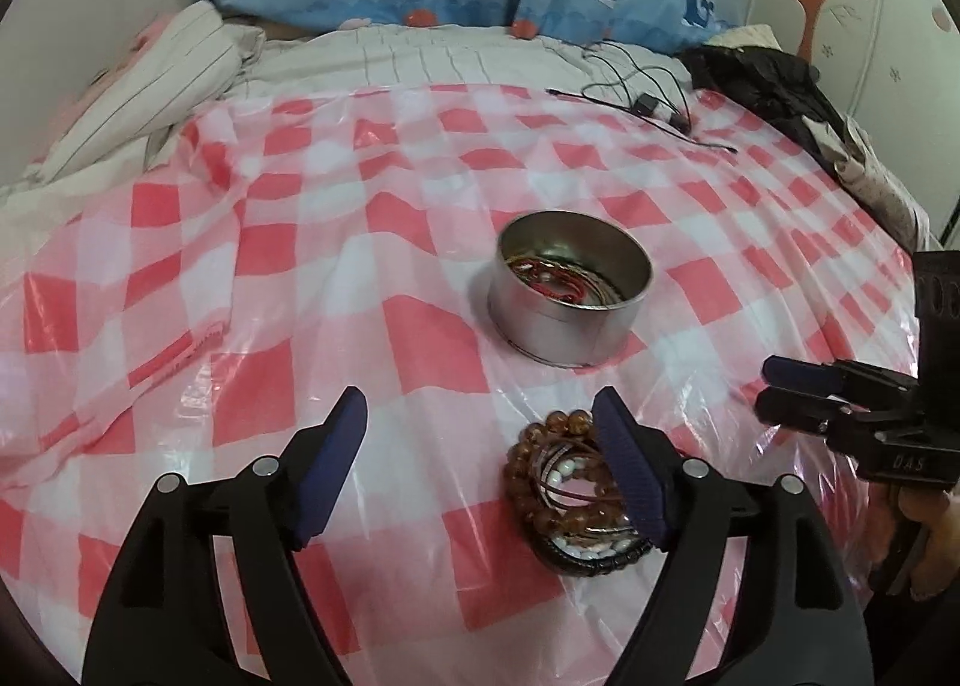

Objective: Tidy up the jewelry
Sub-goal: 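Return the right gripper to the pile and grasp another red cord bracelet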

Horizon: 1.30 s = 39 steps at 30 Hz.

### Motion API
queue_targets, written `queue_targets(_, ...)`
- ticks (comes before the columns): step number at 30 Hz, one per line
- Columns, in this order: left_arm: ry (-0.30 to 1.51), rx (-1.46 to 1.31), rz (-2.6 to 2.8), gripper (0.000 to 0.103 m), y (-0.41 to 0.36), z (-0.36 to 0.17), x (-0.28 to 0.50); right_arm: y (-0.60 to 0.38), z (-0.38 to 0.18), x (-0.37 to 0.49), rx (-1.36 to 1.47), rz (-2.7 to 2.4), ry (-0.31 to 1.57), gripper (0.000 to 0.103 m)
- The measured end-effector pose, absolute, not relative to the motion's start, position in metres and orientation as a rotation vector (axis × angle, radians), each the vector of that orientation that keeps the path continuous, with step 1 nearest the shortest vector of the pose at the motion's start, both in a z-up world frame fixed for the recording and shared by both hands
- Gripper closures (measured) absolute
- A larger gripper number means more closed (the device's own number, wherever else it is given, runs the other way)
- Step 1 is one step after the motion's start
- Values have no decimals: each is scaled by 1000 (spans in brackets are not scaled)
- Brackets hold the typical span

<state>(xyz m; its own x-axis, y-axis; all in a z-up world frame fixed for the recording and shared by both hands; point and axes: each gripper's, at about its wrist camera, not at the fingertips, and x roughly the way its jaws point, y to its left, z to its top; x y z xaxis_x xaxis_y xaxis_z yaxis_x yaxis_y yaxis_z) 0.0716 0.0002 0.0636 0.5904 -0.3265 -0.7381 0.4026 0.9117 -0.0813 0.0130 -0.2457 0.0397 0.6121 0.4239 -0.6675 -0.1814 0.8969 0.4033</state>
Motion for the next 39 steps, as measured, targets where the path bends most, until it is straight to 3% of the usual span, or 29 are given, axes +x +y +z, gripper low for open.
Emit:
queue_targets(17,863,289,-449,26,-21,48,66,-223,38,15,265,440,847,48)
queue_targets(28,850,209,-359,20,2,55,76,-188,21,12,177,542,927,49)
queue_targets(31,848,209,-355,19,2,56,76,-188,18,12,178,550,949,57)
queue_targets(35,849,213,-352,18,2,56,77,-186,17,11,171,564,960,92)
queue_targets(39,849,214,-351,18,2,56,77,-195,26,11,214,574,919,99)
